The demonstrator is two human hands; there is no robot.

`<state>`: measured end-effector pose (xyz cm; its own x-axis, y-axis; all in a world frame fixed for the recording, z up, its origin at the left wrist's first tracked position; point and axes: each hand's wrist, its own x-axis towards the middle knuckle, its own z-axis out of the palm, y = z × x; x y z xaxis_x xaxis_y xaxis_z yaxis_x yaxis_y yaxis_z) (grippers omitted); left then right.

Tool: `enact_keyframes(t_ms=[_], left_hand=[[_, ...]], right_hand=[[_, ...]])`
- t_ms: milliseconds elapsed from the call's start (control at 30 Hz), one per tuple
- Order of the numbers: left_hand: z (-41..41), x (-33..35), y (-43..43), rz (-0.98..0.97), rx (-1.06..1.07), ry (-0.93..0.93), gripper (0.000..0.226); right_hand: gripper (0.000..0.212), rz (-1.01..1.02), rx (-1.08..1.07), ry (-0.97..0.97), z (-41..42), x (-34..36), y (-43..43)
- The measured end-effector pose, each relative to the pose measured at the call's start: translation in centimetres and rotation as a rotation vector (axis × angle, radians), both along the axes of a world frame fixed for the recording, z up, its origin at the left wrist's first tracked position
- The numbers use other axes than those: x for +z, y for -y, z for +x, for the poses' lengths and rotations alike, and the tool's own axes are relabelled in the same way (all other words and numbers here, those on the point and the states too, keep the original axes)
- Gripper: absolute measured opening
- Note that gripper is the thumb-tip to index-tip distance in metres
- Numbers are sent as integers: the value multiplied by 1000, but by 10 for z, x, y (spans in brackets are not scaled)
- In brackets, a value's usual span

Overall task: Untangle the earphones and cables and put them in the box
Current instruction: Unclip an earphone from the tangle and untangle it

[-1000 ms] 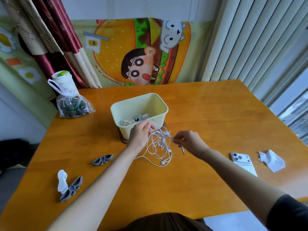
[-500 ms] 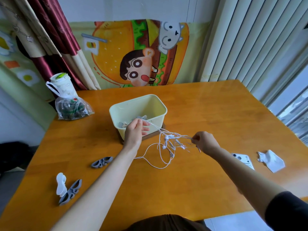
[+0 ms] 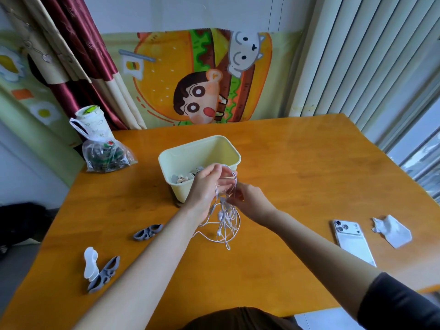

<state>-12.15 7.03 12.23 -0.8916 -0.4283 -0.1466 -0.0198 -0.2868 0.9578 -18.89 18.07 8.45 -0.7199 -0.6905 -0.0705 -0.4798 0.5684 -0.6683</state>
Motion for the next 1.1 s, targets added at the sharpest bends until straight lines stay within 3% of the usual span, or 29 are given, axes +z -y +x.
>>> enact_keyframes(t_ms=[433, 533, 667, 900, 1100], left_hand=[[2, -19, 21, 341, 156, 98, 32], [5, -25, 27, 227, 167, 143, 31], [9, -32, 33, 40, 157, 211, 31], [13, -47, 35, -463, 58, 372, 34], [16, -52, 46, -636, 67, 480, 33]], right_hand=[[5, -59, -116, 44, -25, -2, -25], [18, -34, -162, 24, -34, -3, -33], [19, 13, -219, 27, -48, -6, -43], [35, 54, -311, -128, -64, -11, -52], [44, 117, -439, -213, -88, -11, -77]])
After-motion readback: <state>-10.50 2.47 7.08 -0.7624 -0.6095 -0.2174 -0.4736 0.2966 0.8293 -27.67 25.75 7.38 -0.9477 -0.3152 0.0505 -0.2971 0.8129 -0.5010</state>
